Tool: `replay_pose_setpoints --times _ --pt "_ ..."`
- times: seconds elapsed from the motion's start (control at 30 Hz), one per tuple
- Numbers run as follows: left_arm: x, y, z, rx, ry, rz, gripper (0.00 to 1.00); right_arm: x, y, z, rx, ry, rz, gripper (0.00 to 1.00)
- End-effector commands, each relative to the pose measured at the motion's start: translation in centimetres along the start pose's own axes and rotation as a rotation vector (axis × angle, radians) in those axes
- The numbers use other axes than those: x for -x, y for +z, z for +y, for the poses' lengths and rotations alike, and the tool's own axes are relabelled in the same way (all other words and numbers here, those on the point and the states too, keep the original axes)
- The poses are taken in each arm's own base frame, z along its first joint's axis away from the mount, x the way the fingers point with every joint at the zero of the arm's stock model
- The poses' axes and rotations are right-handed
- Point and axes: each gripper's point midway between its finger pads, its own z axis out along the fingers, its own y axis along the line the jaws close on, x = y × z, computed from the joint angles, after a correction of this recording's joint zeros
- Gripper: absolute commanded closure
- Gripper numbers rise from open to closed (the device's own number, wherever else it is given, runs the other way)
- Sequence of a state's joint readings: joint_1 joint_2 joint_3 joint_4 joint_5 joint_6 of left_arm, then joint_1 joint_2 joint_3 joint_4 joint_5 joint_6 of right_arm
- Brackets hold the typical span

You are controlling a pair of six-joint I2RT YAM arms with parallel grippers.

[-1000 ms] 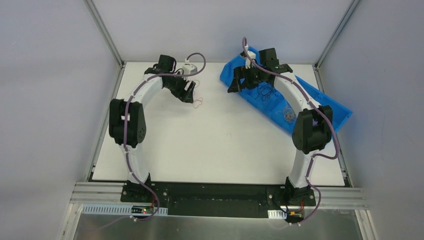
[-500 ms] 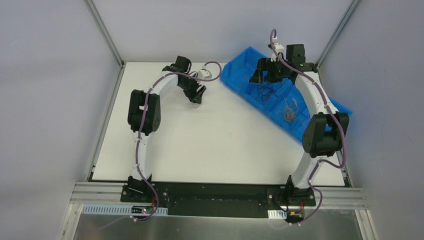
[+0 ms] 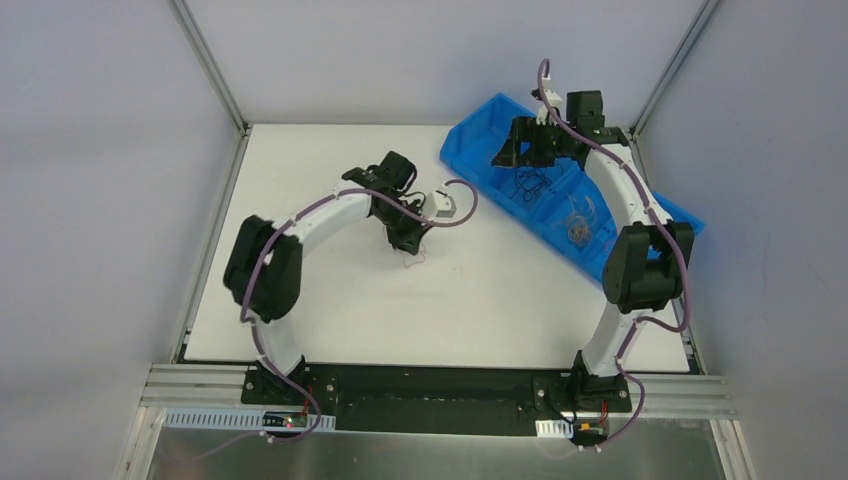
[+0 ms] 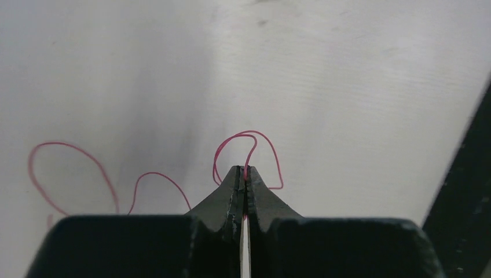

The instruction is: Untangle the cables

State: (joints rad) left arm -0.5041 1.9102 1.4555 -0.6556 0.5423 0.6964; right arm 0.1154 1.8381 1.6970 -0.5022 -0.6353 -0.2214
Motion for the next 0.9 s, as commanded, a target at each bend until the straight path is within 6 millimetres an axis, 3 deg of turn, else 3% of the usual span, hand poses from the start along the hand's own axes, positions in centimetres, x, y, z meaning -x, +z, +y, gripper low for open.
replay_pose_setpoints --times 0.0,0.1,0.23,0.3,0.4,0.57,0.67,0.87 --pt "3.4 -4.5 -7.6 -0.098 -0.049 -0.148 1.00 -2.5 2.5 3.4 0.124 0.036 0.090 0.10" --pt "3.6 -6.1 -10.3 -0.137 -0.083 -0.193 1.00 -4.4 3.8 6.3 0.187 0.018 0.163 0.11" --pt "5.2 -8.0 -10.4 -0.189 -0.206 -0.286 1.00 -5.6 4.6 8.9 0.242 0.001 0.220 0.11" --pt "5.9 -8.4 -9.0 -0.226 -0.332 -0.331 1.00 -5.8 4.7 9.2 0.249 0.008 0.230 0.11" --pt "6.1 -8.3 -5.4 -0.248 -0.503 -0.368 1.00 -6.7 4.7 9.3 0.253 0.026 0.249 0.11" --pt "3.7 -6.3 -0.2 -0.265 -0.707 -0.351 1.00 -8.8 4.6 10.1 0.269 0.014 0.291 0.11" --pt "2.2 -4.4 1.0 -0.270 -0.764 -0.310 1.00 -10.0 4.6 10.7 0.284 0.005 0.316 0.11" --pt "1.5 -1.7 1.9 -0.310 -0.903 -0.280 1.00 -13.7 4.1 11.7 0.331 -0.111 0.372 0.12"
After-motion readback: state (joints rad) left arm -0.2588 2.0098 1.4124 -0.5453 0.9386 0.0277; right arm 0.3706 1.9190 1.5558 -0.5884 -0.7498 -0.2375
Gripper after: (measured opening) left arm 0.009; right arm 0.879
